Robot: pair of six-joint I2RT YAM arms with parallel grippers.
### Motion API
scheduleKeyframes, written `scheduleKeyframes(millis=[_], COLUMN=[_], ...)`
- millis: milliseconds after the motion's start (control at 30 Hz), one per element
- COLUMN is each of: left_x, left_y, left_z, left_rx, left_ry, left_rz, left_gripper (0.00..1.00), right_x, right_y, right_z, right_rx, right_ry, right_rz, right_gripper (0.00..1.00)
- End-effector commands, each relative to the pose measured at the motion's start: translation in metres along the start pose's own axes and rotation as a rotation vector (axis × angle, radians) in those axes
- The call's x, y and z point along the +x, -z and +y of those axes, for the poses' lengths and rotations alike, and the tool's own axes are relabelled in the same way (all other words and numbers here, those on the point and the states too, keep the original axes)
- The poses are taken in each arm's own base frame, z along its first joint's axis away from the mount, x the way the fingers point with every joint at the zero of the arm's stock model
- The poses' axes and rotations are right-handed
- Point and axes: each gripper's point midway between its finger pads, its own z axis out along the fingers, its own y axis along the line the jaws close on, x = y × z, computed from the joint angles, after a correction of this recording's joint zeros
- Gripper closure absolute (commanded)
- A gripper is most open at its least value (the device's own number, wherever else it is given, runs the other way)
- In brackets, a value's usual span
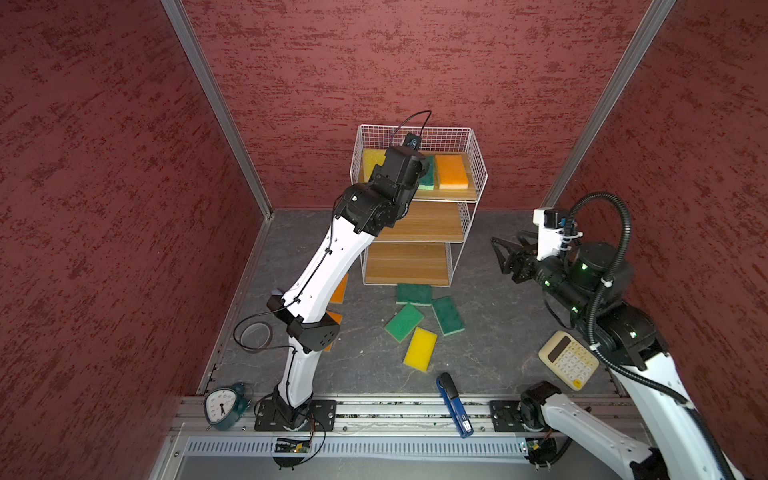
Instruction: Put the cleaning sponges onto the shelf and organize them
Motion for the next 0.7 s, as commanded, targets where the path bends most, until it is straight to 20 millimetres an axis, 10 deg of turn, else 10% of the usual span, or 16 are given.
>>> scheduleKeyframes(millis=[0,667], left_x=[-0.012,-0.033], left_y=[0.010,0.040], left_z=[0.005,0.017], left_rx=[0.009,0.034], left_ry=[0.054,0.119], left_rz=[-0.042,-0.126], left_gripper=[0.71,0.68], right_x=[-0.004,-0.008], right_y=[0.004,0.007], right_z=[-0.003,0.000], right_rx=[0.015,0.000], right_ry=[-0.001,-0.012], right_rz=[-0.014,-0.017], right_gripper=[0.29,0.29])
